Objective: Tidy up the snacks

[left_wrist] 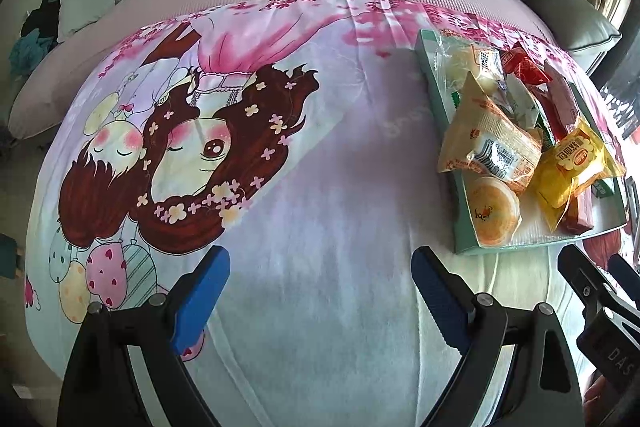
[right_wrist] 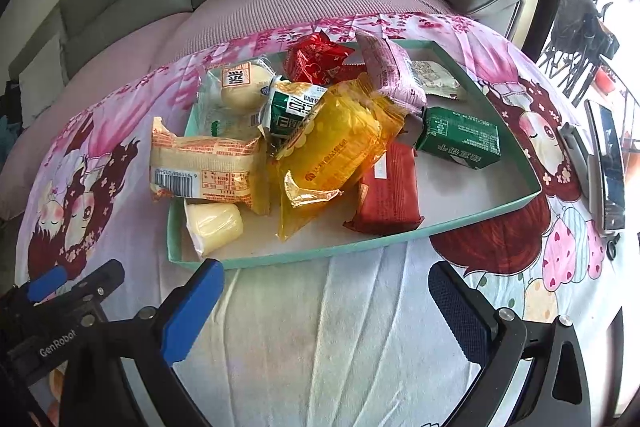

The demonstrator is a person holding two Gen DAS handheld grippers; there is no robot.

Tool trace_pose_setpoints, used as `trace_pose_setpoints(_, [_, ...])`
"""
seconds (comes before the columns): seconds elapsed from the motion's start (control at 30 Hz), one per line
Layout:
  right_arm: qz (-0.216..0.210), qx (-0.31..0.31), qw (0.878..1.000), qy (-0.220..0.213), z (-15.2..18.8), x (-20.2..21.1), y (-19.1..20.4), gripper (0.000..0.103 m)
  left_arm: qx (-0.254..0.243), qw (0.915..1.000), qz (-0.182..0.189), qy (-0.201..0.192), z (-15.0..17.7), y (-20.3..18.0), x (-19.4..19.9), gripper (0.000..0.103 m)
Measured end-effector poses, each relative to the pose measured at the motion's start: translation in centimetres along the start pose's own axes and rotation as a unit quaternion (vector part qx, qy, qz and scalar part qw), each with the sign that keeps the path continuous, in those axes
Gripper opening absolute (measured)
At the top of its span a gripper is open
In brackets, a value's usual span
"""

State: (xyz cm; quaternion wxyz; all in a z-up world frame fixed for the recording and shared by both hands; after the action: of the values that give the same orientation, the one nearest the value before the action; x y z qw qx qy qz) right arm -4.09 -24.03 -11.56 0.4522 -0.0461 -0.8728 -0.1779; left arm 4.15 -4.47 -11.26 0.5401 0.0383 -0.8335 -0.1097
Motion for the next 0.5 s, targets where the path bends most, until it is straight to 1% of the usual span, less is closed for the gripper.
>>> trace_pose_setpoints(0.5, [0.011,0.019,1.000,-0.014,-0.37,0.09,-0.15,0.103,-0.003,1.0000,-0.005,0.001,0.01,0.31,0.03,0.092])
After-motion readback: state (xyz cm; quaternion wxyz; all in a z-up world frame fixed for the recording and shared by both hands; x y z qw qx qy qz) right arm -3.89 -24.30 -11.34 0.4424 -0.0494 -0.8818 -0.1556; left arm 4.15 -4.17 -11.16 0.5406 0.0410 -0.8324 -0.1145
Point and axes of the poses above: each gripper's, at about its wrist camera, not at the fingertips, and x roughly against the way its jaws point, y to its left, z to its underside, the point moved 9 cm from there along -x, roughly the way its jaws point, and after that the axes turned 14 degrees about -z, right-handed, at the moved point
